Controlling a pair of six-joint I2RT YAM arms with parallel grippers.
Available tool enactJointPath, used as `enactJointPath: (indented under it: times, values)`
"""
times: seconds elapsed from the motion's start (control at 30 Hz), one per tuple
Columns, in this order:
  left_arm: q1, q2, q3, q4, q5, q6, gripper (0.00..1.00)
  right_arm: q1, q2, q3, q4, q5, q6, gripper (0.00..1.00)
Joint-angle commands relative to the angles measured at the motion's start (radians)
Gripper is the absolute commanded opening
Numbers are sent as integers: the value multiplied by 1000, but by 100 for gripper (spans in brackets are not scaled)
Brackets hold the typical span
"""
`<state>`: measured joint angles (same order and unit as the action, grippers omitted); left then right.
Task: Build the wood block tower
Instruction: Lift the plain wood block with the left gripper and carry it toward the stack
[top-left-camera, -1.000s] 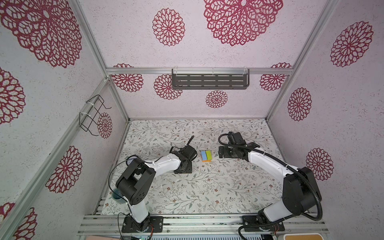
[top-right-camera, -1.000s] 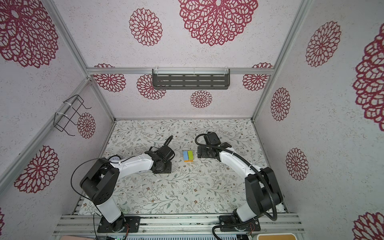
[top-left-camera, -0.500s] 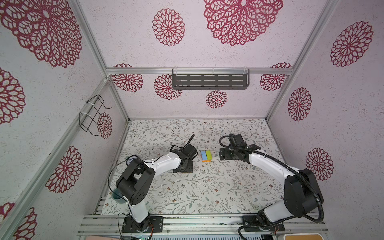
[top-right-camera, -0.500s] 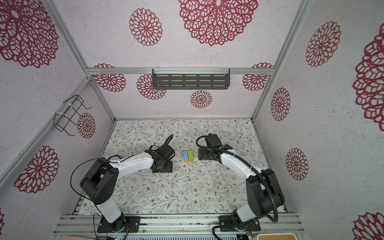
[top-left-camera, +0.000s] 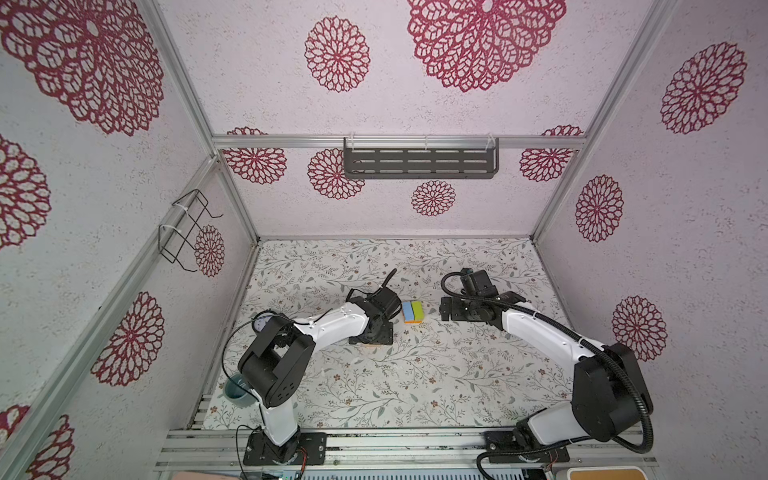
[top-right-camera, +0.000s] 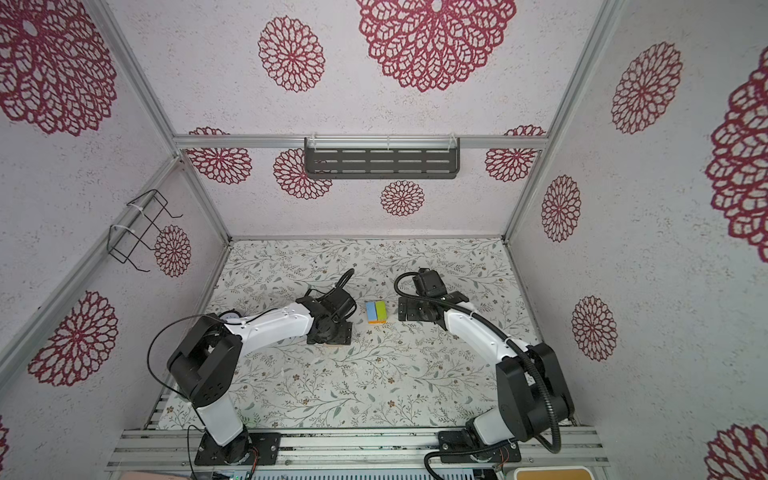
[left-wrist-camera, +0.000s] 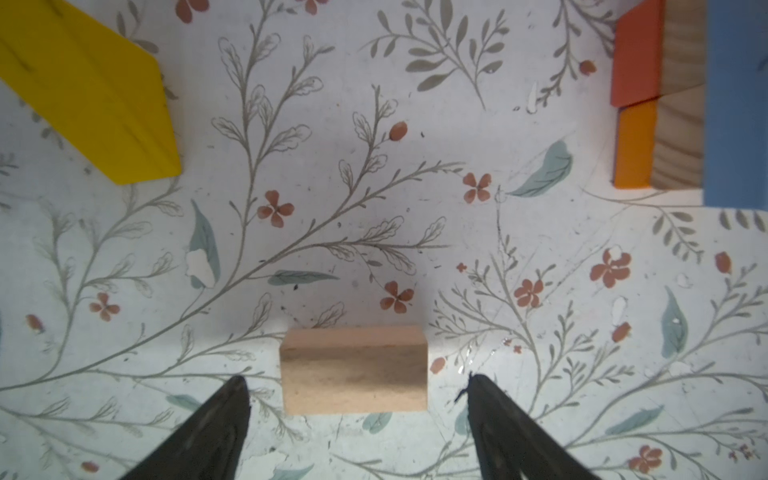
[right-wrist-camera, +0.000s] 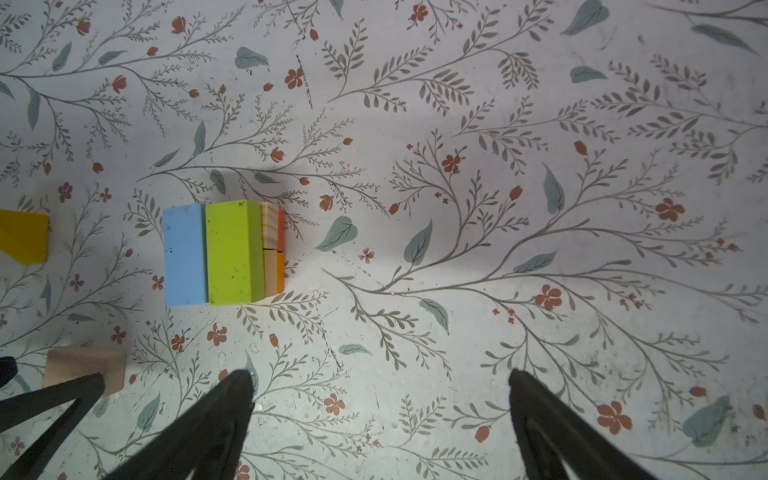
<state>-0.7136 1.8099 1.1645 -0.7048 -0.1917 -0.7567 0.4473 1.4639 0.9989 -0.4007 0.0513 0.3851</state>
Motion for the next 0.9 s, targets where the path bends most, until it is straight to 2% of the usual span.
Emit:
enactJointPath:
  times: [0.0,0.17,0.33,0.53,0.77,0.87]
  values:
    - [-4,16,7,7,-1,-15,86,-8,-37,-5,11,1,-10,99]
    - [-4,31,3,18,2,-14,82,-9,-34,-5,10,-2,-11,99]
    - [-4,41,-3,28,11,-13,70,-10,-33,-3,10,-2,-10,99]
    - [-5,51,-7,33,12,-15,69,-10,-31,0,5,0,-12,99]
    - [-4,49,-3,36,21,-14,49,-10,-33,3,1,-2,-12,99]
    - [-3,47,4,28,15,-14,51,-10,-37,0,2,0,-13,99]
